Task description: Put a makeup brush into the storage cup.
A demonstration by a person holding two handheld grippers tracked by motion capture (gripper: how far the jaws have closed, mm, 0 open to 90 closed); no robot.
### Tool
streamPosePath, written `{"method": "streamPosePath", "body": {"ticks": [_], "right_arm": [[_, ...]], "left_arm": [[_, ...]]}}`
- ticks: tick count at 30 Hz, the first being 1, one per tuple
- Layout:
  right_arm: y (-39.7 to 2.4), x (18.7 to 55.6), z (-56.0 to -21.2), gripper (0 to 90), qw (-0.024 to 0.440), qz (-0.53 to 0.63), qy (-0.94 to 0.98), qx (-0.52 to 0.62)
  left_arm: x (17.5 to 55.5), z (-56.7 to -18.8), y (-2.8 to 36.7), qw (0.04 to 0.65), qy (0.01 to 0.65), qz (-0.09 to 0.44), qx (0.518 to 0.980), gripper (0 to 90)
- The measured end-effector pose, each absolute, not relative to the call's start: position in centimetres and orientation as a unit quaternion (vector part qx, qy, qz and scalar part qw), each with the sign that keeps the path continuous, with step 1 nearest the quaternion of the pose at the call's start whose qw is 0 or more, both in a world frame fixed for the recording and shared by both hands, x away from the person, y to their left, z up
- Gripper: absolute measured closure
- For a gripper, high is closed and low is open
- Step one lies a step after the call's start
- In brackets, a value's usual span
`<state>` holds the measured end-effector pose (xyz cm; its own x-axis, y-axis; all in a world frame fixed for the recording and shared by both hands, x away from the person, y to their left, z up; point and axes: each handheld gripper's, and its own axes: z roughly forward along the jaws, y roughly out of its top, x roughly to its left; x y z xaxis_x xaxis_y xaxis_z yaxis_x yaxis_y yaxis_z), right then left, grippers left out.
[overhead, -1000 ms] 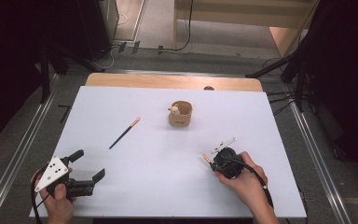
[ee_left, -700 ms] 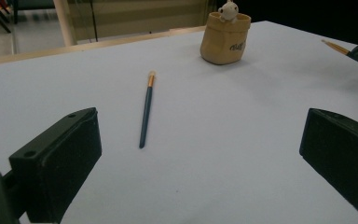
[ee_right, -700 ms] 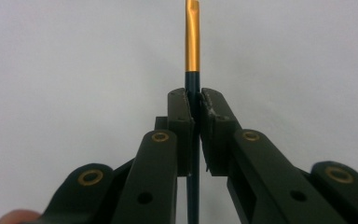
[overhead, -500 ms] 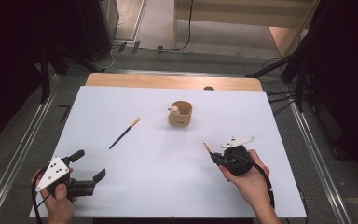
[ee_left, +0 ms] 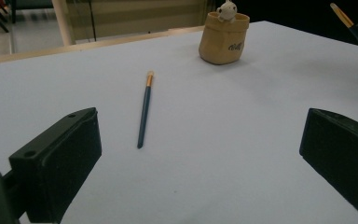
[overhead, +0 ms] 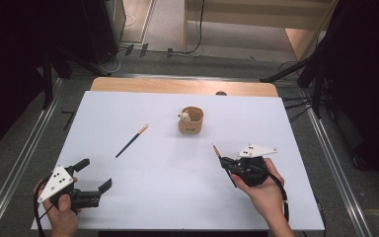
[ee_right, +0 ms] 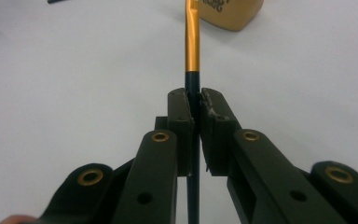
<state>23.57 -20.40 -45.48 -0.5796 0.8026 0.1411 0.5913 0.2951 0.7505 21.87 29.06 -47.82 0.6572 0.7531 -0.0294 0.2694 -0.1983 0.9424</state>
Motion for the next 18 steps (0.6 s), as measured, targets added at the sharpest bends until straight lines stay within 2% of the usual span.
{"method": "streamPosePath", "body": {"ticks": [18], "right_arm": [[-20.53,23.27,-45.2,84.8,0.183,0.497,0.746,0.405]], "left_arm": [[21.85,-47.93,29.15,0.533,0.35,0.226,0.737,0.0]]}}
